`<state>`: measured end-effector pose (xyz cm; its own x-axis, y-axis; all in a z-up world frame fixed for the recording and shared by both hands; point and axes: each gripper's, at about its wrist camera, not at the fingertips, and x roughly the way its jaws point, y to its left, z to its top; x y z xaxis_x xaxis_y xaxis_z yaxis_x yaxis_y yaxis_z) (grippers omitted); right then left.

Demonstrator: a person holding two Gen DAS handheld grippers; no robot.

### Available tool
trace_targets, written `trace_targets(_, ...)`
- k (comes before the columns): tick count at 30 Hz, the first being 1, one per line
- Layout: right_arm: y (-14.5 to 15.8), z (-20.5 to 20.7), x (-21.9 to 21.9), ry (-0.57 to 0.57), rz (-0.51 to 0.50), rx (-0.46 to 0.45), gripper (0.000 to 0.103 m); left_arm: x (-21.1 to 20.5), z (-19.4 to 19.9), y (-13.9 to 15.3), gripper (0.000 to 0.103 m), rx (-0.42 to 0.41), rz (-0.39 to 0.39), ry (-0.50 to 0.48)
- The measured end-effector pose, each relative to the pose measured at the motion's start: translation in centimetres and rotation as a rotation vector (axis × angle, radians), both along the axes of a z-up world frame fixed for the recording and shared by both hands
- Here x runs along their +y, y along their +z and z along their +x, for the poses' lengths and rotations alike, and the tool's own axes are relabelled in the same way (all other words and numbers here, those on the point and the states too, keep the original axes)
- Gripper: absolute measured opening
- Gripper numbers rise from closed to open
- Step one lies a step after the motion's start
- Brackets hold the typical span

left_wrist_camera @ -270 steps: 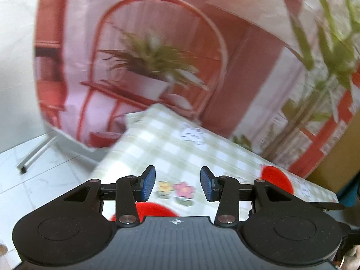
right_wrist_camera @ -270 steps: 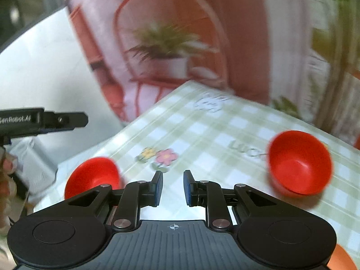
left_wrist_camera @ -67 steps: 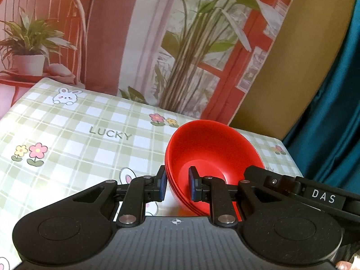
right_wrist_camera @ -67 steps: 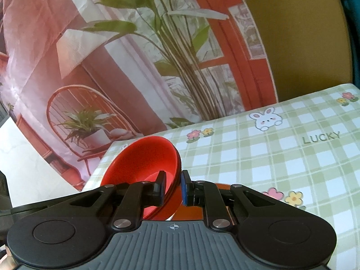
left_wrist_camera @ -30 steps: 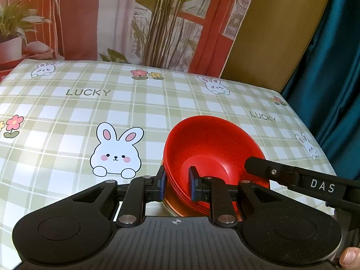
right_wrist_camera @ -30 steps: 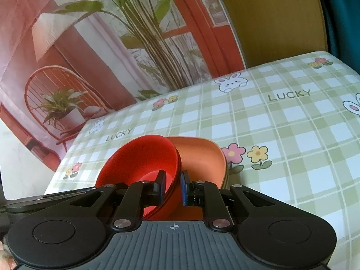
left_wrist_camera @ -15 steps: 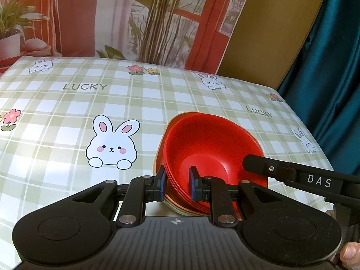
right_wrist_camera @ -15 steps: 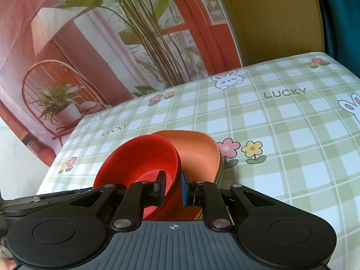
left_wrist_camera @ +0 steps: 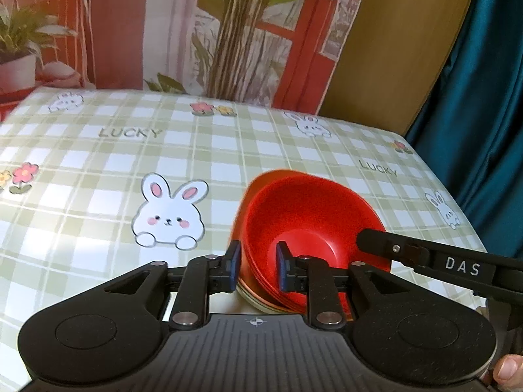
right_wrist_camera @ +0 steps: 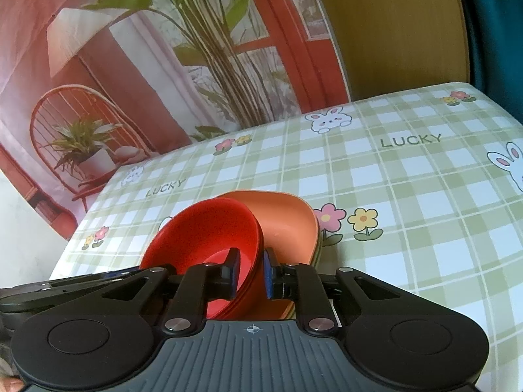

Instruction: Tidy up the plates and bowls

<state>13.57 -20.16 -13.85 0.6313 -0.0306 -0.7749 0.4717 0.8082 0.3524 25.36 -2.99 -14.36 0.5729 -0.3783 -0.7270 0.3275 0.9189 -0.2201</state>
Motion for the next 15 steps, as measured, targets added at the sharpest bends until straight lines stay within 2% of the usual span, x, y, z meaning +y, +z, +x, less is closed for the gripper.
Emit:
trace_targets(1, 0.1, 0.0, -0.1, 0.001, -0.002, -0.003, 0.019, 0.1, -0.1, 0.2, 0.035, -0.004, -0.003, 0.004)
trace_targets(8, 0.6, 0.0, 0.1, 0.006, -0.036, -0.005, 0.020, 0.6, -0.1, 0.9, 0.036, -0.029, -0.011, 0.020)
trace_targets(15, 1.3, -0.2, 0.3, 0.003, -0.084, -0.003, 0.032, 0.8, -0.4, 1.5, 0.040, -0.054, 0.003, 0.028)
